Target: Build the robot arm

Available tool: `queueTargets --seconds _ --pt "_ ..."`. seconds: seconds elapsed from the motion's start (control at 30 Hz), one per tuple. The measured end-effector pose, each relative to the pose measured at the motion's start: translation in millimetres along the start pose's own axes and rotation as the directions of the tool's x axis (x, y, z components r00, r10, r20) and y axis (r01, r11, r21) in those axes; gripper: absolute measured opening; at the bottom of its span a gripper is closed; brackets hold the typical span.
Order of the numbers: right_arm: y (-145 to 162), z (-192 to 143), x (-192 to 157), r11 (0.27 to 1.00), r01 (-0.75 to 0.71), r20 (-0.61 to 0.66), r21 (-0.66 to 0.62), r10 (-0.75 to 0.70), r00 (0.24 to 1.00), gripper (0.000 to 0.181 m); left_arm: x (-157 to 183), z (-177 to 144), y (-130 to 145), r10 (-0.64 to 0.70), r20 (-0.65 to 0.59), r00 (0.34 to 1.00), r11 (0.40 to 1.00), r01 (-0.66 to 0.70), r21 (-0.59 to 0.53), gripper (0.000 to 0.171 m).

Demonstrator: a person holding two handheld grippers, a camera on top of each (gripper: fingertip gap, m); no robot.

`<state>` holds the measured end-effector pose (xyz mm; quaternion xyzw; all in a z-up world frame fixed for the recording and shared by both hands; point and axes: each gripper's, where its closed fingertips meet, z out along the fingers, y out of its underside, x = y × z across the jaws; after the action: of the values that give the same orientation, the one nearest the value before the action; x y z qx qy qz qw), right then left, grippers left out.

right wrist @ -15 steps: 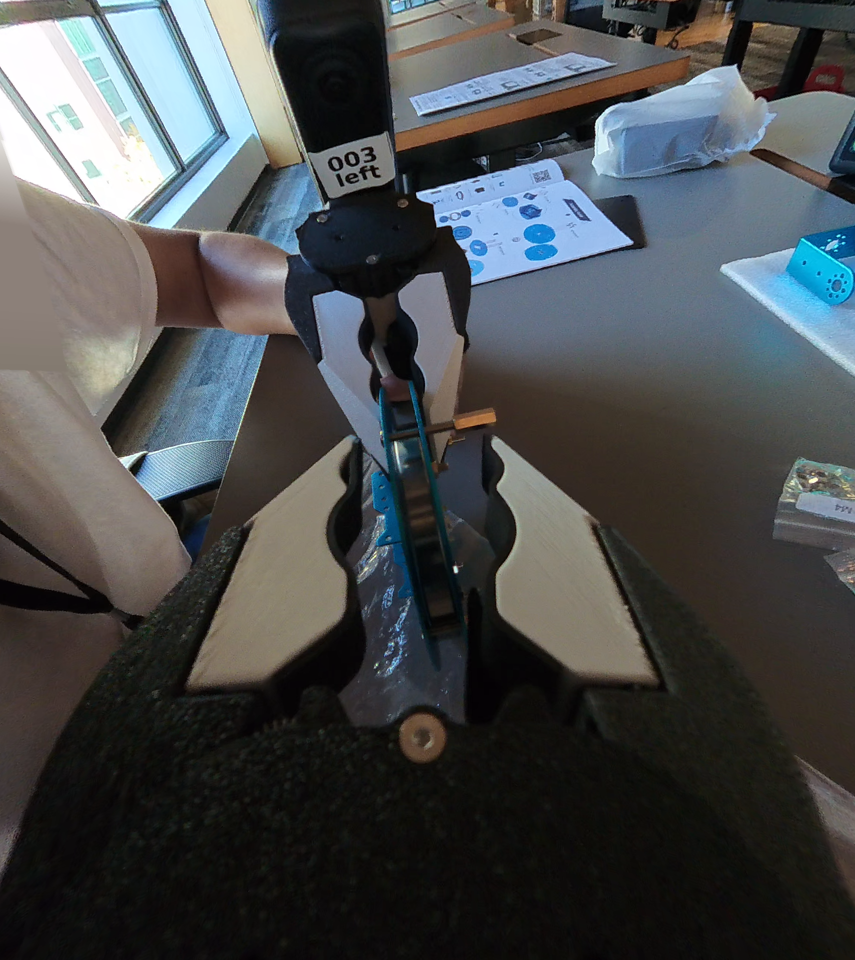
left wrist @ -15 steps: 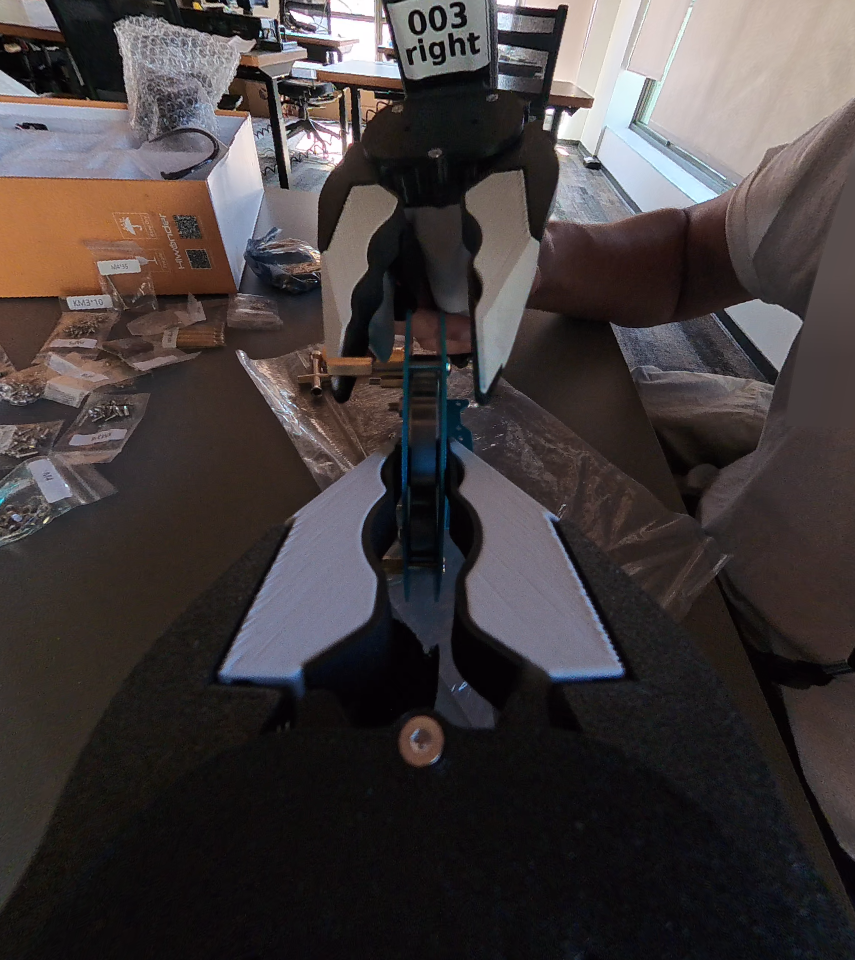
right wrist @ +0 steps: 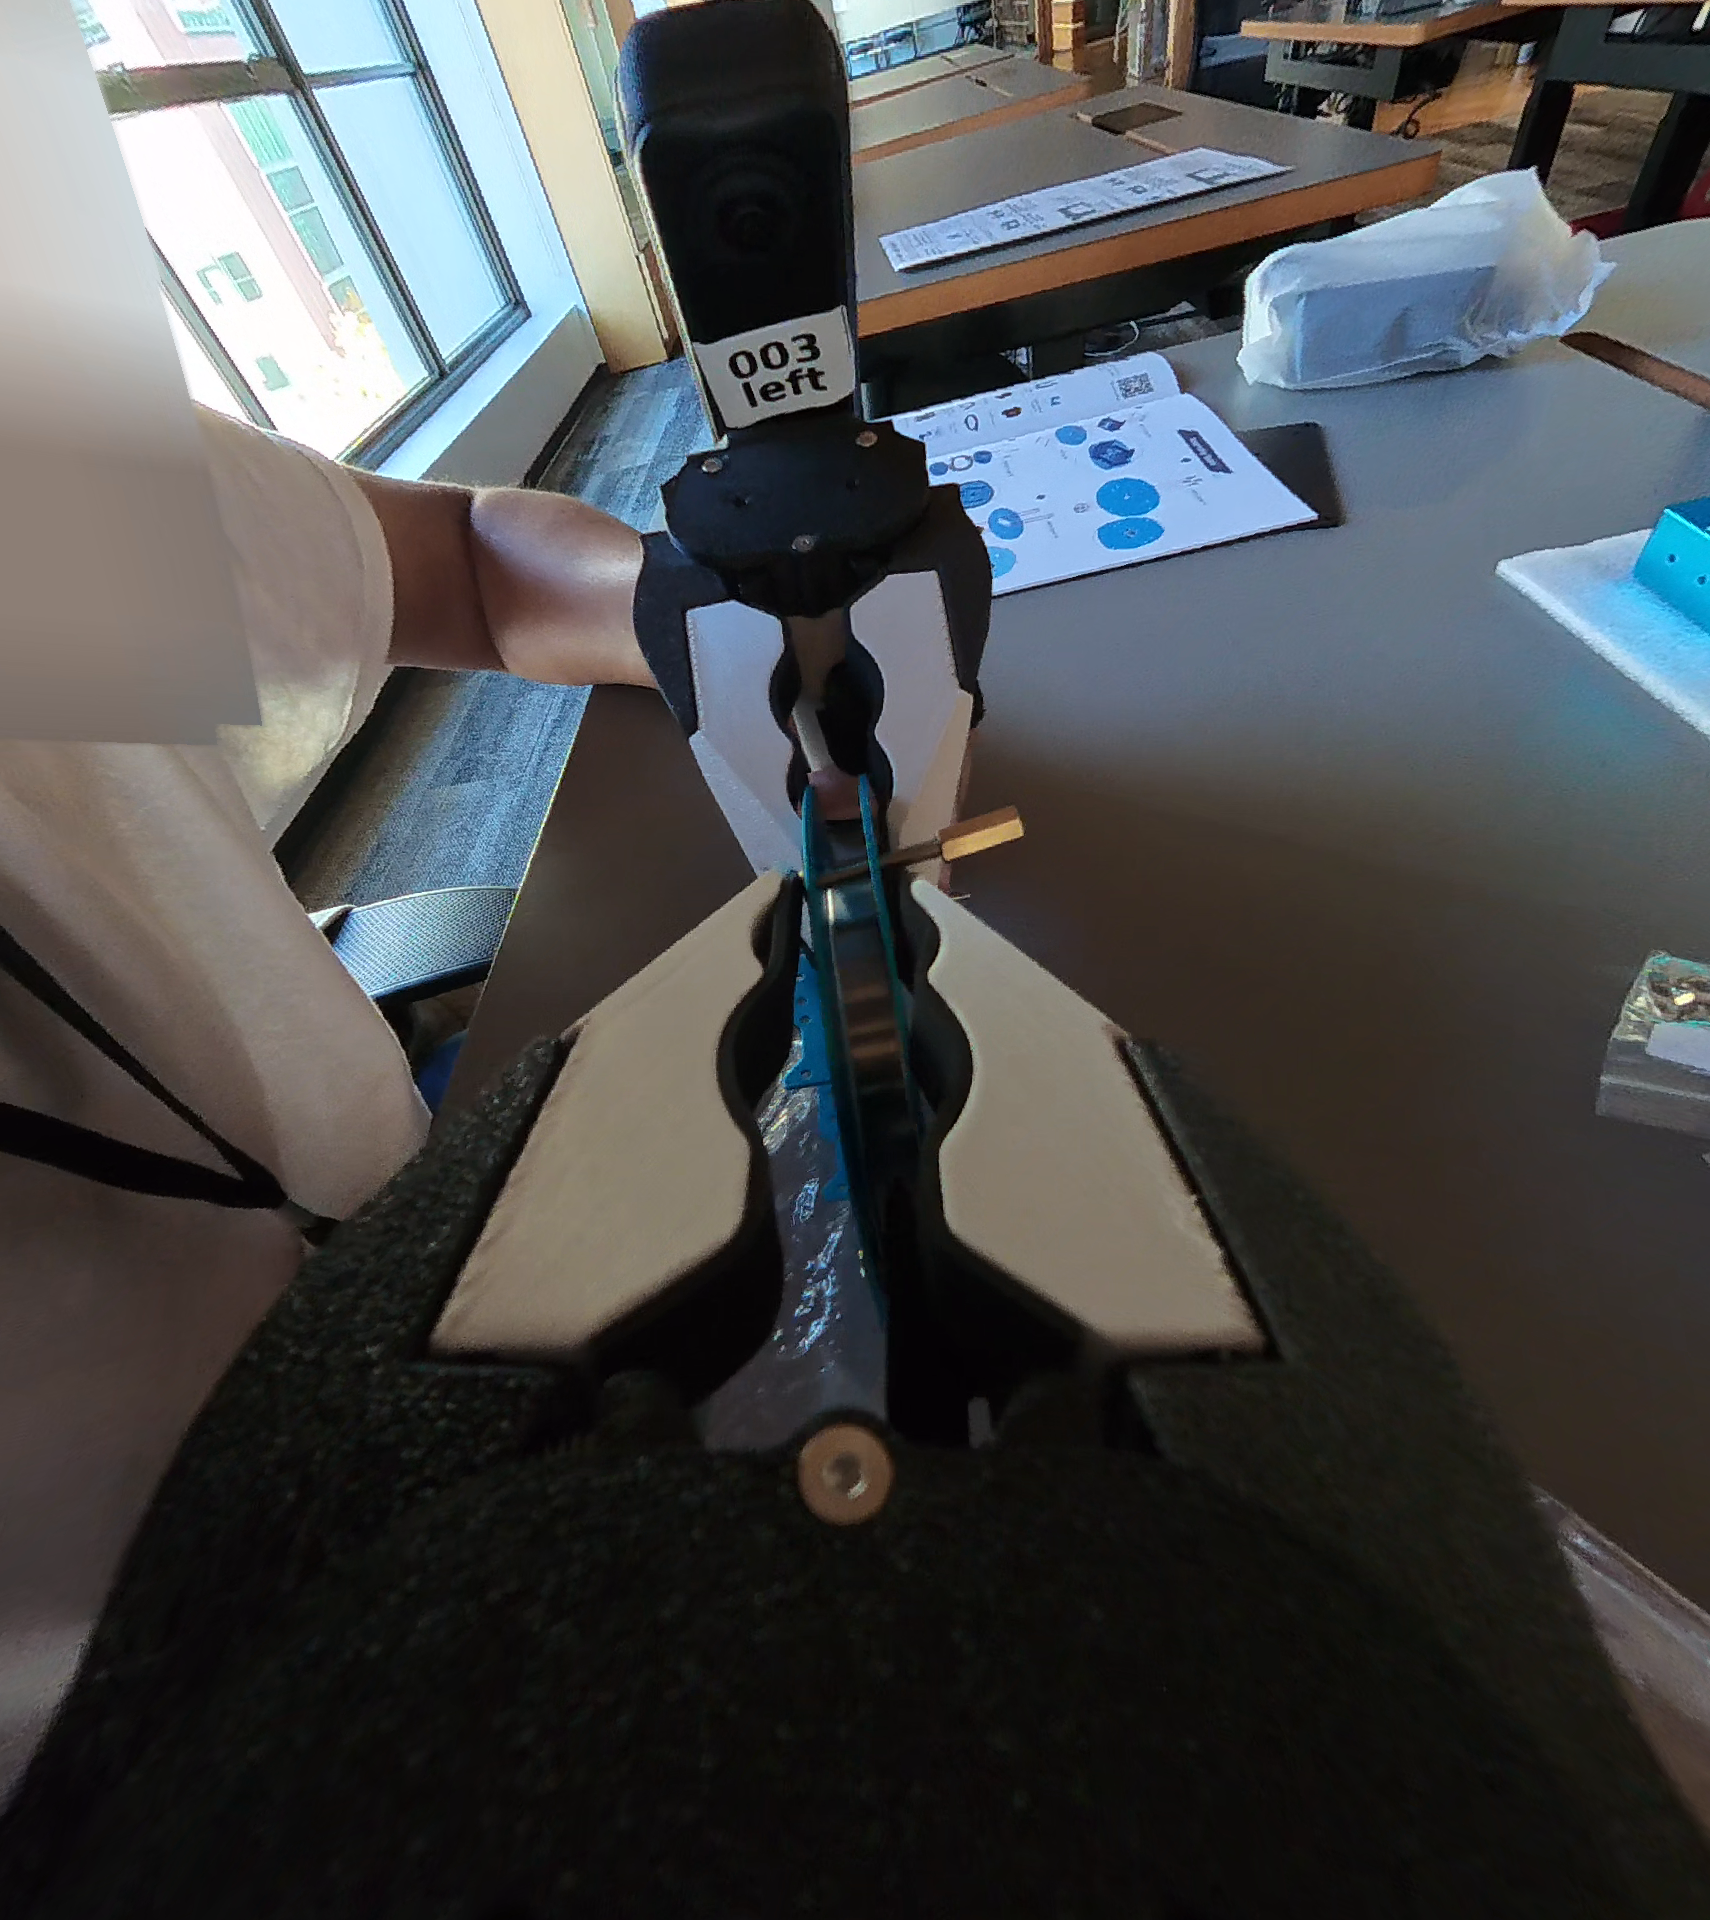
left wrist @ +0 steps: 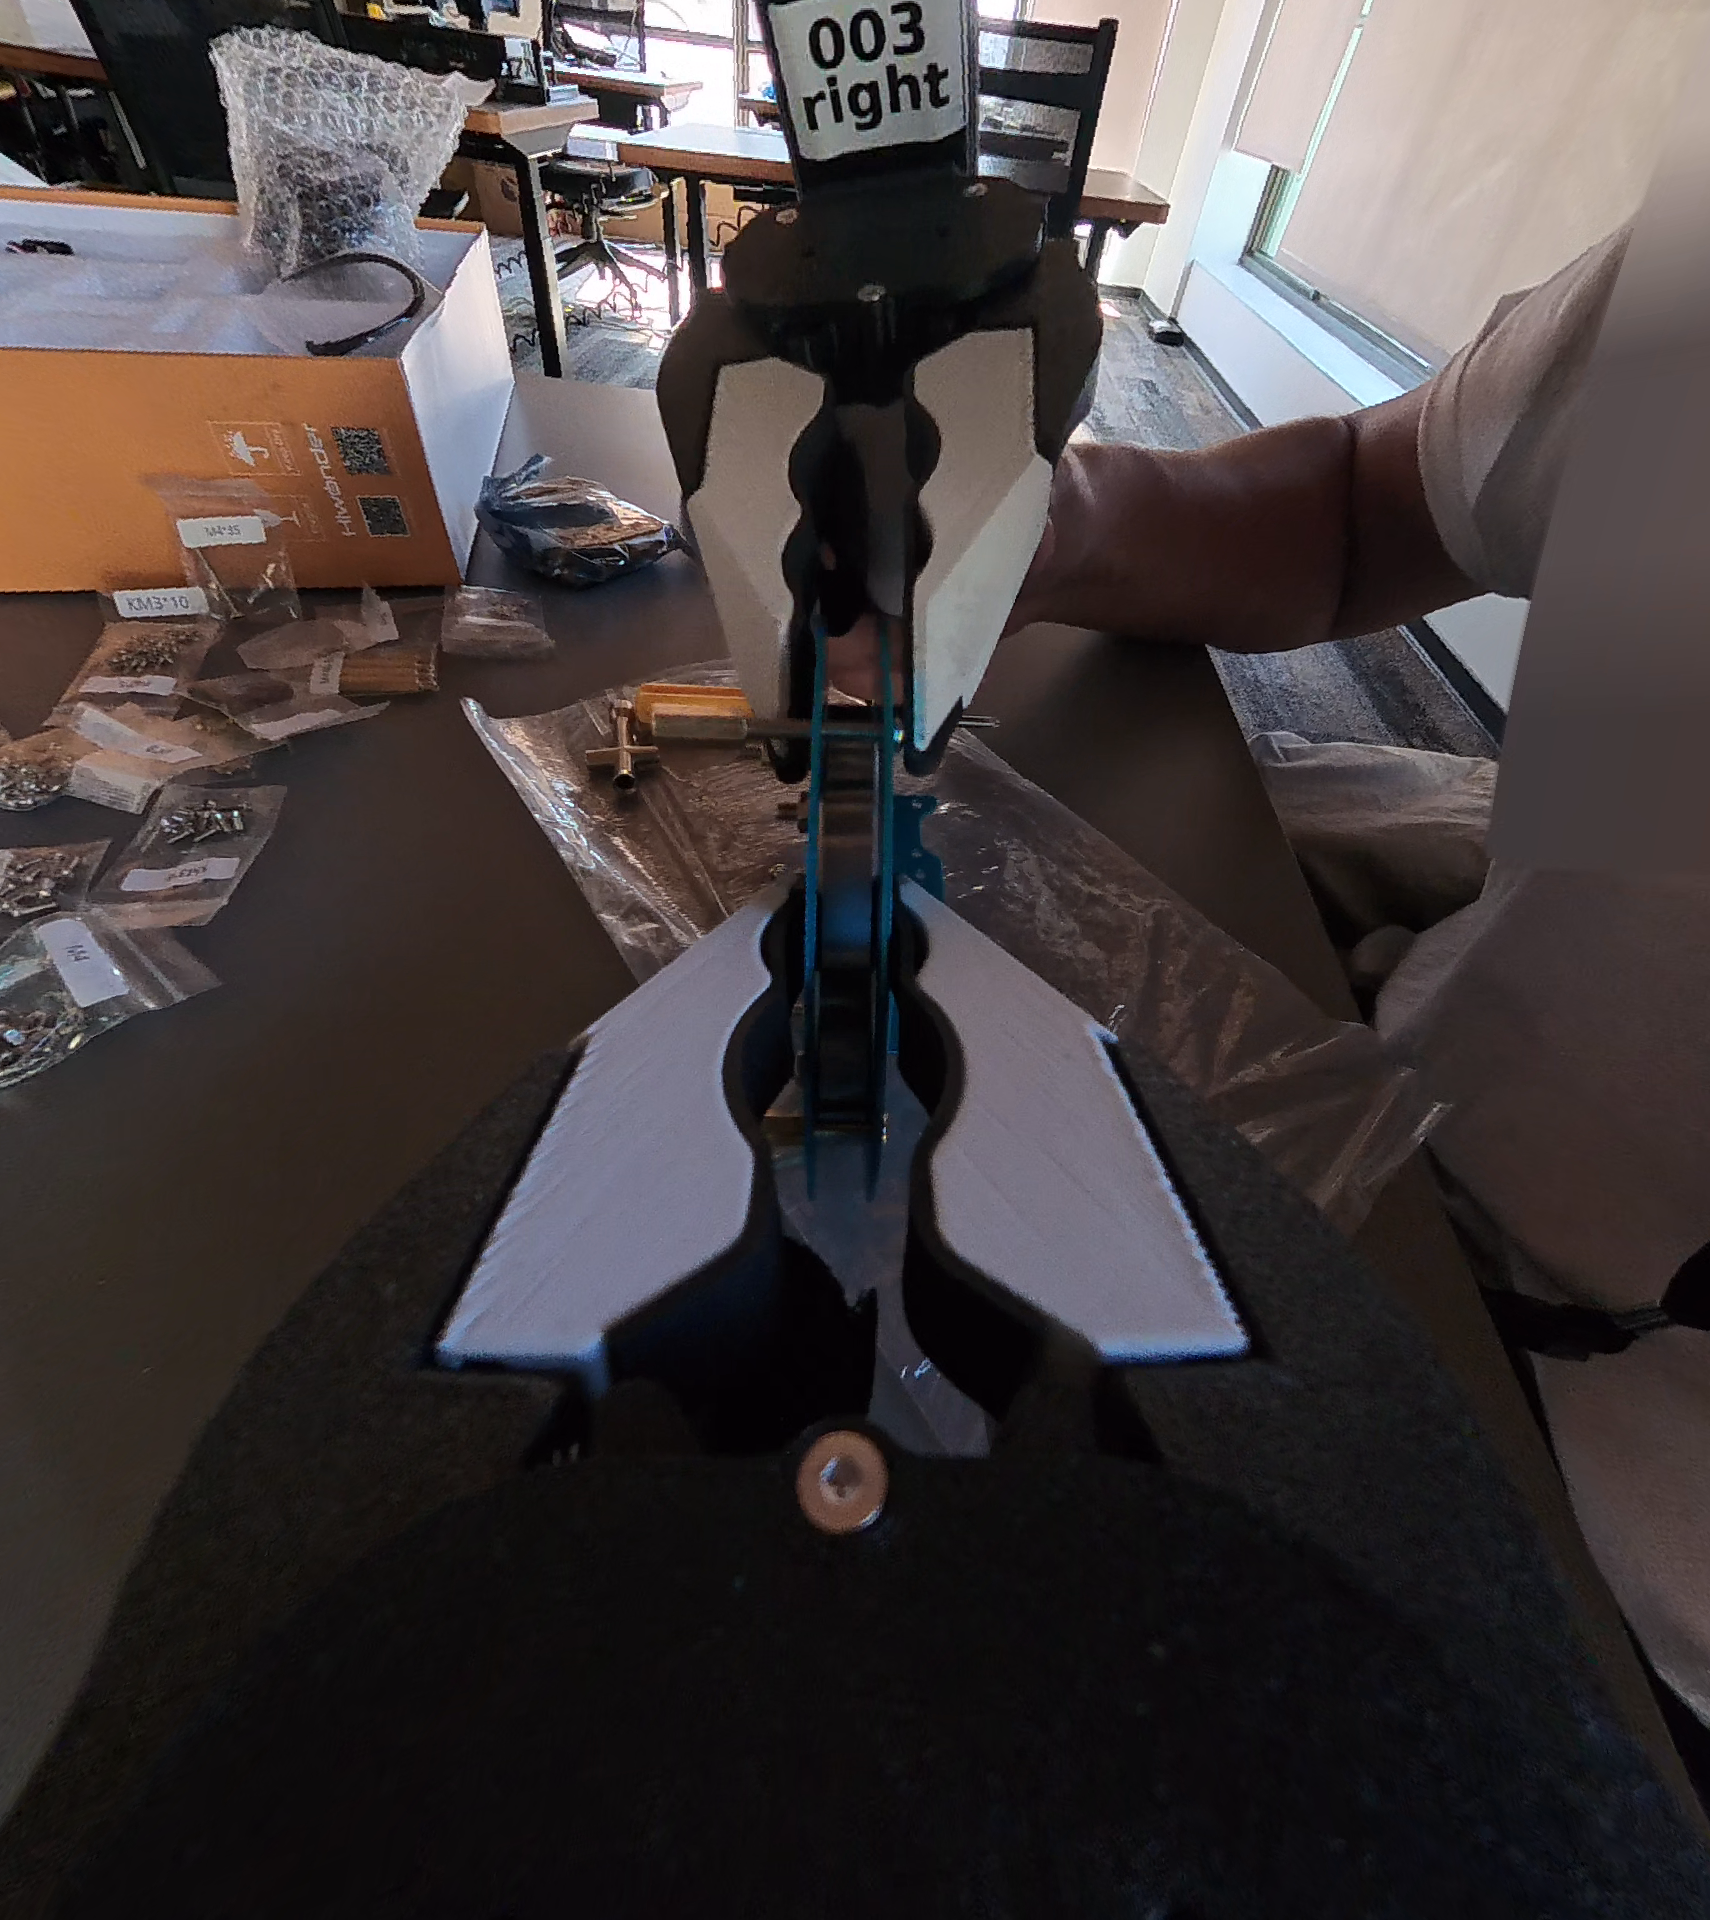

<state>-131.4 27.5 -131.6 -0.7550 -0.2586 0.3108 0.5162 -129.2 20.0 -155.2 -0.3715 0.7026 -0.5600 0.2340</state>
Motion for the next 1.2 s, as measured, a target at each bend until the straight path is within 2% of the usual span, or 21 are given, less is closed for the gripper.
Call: queueTargets --seconds 0.4,0.47,0.53,0.63,0.8,0.87,0.93,1.03,1.1,1.2 --pt "2 0 -8 0.999 0.045 0.039 -0.015 -0.044 0.998 0.013 7 -4 2 0.007 -0.040 0.999 1.000 -0.007 -0.017 0.016" --pt "2 0 -9 0.999 0.043 0.052 -0.010 -0.042 0.998 0.013 13 -9 -1 -0.127 -0.131 0.983 0.992 0.123 -0.038 0.027" --pt "2 -1 -9 0.999 0.050 0.051 -0.003 -0.050 0.997 0.013 11 -16 -11 -0.228 -0.190 0.955 0.973 0.232 -0.006 0.028" --pt "3 -3 -11 0.998 0.067 0.056 -0.005 -0.066 0.996 0.013 1 -25 -27 -0.299 -0.230 0.926 0.941 0.327 0.091 0.029" --pt "5 2 -26 0.988 0.155 0.085 -0.017 -0.153 0.985 0.013 -10 -33 -47 -0.392 -0.316 0.864 0.852 0.471 0.228 0.028" --pt "8 5 -33 0.978 0.205 0.101 -0.029 -0.201 0.974 0.012 -4 -33 -47 -0.430 -0.383 0.818 0.830 0.525 0.188 0.028" --pt "10 5 -38 0.966 0.255 0.109 -0.044 -0.249 0.962 0.012 8 -28 -39 -0.433 -0.422 0.797 0.848 0.519 0.110 0.029" --pt "15 6 -48 0.935 0.350 0.140 -0.054 -0.340 0.930 0.012 15 -20 -30 -0.410 -0.410 0.815 0.875 0.478 0.075 0.025" --pt "16 7 -49 0.927 0.368 0.137 -0.066 -0.357 0.924 0.012 26 -19 -28 -0.398 -0.451 0.799 0.886 0.462 0.036 0.015" --pt "17 9 -53 0.914 0.399 0.138 -0.074 -0.386 0.912 0.012 32 -17 -25 -0.370 -0.451 0.813 0.905 0.426 0.026 0.014"
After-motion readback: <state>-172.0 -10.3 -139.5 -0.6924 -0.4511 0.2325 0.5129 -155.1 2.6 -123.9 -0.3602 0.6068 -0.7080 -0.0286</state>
